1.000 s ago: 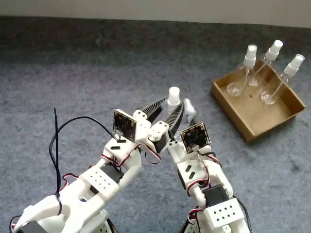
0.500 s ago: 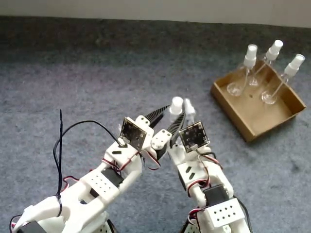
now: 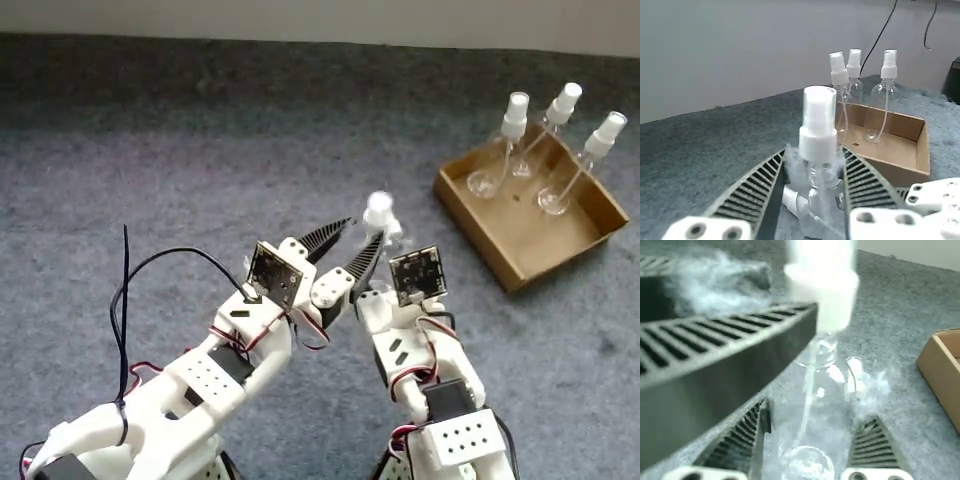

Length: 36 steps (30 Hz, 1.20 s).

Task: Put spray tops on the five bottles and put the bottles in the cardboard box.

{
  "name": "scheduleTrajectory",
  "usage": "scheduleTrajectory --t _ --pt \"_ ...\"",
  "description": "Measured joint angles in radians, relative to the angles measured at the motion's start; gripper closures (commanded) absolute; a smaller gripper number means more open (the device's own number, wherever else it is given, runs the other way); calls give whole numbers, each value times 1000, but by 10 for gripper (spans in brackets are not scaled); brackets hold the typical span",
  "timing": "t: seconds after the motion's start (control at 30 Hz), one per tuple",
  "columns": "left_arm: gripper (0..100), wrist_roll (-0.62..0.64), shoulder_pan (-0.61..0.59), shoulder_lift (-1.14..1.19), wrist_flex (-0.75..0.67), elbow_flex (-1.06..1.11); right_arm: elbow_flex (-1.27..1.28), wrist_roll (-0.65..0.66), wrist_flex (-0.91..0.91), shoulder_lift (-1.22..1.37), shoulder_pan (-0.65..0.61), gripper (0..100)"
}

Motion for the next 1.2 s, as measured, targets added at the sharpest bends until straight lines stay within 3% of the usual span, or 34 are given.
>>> scheduleTrajectory --t 0.47,0.83,1.1,1.2 --pt "811 0 -32 -9 0 0 0 -8 -15 0 5 896" --pt "811 0 -81 -417 8 115 -6 -9 -141 0 101 896" --pt "811 0 -100 -551 356 92 -6 -9 -141 0 41 896" --pt "811 0 -120 -575 396 89 -6 -11 -141 0 2 896"
